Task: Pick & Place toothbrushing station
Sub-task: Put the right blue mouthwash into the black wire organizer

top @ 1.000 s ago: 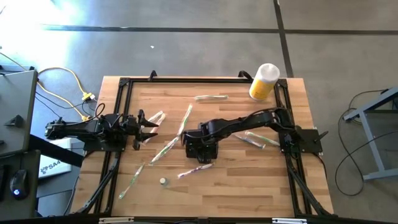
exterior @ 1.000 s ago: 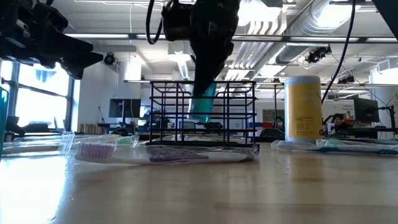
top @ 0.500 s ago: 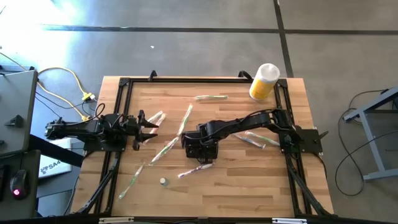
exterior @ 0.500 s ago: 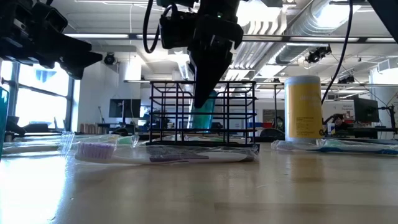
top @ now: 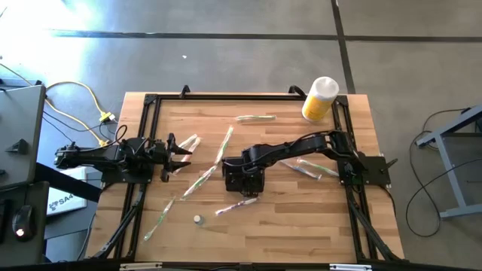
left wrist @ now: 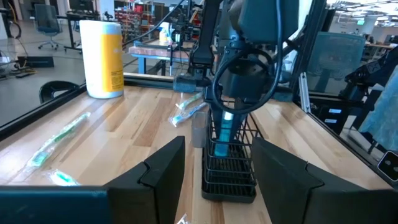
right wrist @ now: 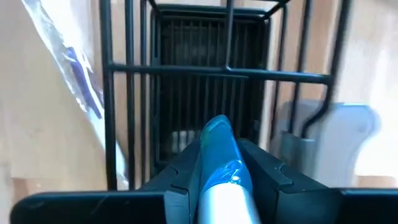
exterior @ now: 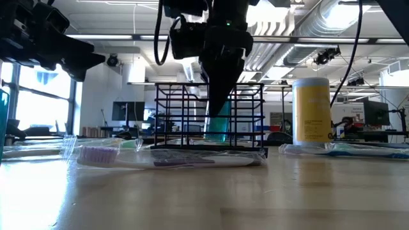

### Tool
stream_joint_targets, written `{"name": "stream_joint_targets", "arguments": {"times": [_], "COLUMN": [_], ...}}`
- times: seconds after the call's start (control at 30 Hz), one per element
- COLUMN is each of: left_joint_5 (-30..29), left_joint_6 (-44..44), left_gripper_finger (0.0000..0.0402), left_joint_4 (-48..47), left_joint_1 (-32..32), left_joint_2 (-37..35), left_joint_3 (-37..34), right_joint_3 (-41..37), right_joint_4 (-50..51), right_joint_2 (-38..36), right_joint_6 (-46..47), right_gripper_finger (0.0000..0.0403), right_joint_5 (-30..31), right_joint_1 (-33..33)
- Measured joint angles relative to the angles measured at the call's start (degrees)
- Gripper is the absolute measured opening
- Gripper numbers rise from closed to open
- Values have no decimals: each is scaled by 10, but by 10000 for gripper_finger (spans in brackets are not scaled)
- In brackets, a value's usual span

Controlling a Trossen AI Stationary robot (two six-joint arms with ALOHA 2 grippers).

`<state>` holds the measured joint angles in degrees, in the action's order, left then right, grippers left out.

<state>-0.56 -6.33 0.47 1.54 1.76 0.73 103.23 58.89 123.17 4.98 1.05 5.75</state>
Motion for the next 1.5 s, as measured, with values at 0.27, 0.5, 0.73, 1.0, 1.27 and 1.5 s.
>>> {"name": "stream_joint_targets", "arguments": {"times": [0.27, 0.5, 0.73, 1.0, 1.27, 1.5], "left_joint_5": [0, 0, 0, 0, 0, 0], "left_joint_6": [0, 0, 0, 0, 0, 0], "left_gripper_finger": [181, 181, 181, 181, 181, 181], "left_joint_4": [0, 0, 0, 0, 0, 0], "left_joint_1": [0, 0, 0, 0, 0, 0], "left_joint_2": [0, 0, 0, 0, 0, 0], "left_joint_3": [0, 0, 0, 0, 0, 0], "right_joint_3": [-11, -11, -11, -11, -11, -11], "right_joint_4": [-9, -9, -9, -9, -12, -13], "right_joint_2": [0, 0, 0, 0, 0, 0], "right_joint_6": [-6, -5, -1, -1, 8, 12], "right_gripper_finger": [79, 79, 80, 98, 104, 104], "right_joint_5": [2, 3, 1, 1, 2, 3], "right_joint_1": [-3, -2, -2, -1, 2, 3]}}
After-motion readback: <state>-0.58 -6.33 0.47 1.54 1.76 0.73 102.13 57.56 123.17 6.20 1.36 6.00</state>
